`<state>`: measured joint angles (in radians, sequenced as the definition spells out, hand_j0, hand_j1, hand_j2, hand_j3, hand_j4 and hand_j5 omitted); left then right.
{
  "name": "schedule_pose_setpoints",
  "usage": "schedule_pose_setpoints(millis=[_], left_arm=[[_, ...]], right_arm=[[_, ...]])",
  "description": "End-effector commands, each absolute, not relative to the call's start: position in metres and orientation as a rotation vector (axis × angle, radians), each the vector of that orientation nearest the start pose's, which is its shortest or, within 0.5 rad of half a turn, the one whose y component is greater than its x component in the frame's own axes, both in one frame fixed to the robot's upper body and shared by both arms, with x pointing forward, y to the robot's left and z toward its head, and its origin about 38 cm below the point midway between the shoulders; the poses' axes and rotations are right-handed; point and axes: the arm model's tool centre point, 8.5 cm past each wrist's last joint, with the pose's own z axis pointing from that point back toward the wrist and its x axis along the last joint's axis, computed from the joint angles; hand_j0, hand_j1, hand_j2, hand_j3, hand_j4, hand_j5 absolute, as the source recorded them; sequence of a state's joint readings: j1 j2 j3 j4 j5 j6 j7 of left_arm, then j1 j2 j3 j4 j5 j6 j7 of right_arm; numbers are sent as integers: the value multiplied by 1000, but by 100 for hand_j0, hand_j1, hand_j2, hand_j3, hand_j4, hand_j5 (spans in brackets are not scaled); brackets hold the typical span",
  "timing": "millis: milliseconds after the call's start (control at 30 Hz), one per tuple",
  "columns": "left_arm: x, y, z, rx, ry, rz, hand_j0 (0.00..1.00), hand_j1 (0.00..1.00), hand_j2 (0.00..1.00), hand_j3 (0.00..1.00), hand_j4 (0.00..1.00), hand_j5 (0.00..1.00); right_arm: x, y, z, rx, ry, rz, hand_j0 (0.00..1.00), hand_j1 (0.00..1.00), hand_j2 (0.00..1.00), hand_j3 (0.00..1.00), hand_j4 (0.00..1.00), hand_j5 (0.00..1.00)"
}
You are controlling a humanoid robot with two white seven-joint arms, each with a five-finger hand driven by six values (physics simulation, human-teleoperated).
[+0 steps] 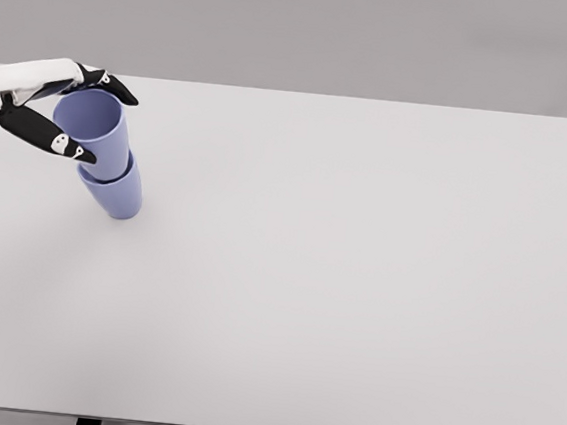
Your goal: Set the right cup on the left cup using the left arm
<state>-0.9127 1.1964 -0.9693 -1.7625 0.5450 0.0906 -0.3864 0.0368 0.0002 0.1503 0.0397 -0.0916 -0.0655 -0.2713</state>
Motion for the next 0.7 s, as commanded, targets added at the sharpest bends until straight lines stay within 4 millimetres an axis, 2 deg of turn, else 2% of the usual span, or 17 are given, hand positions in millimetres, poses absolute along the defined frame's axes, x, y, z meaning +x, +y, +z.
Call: schedule_pose_setpoints(millis=[0,267,667], left_arm=[[410,335,302,87,-1310,-1305,73,73,73,73,73,73],[413,336,293,75,-1299,-1292,73,73,73,73,73,73],[413,338,293,78,-1298,-1286,73,73,73,73,73,73]], right_arm=[[-29,-295,-255,-361,7,60,100,100,100,100,100,100],[-29,-295,-255,-361,7,60,100,100,100,100,100,100],[-29,-295,-255,-360,5,59,100,100,100,100,100,100]])
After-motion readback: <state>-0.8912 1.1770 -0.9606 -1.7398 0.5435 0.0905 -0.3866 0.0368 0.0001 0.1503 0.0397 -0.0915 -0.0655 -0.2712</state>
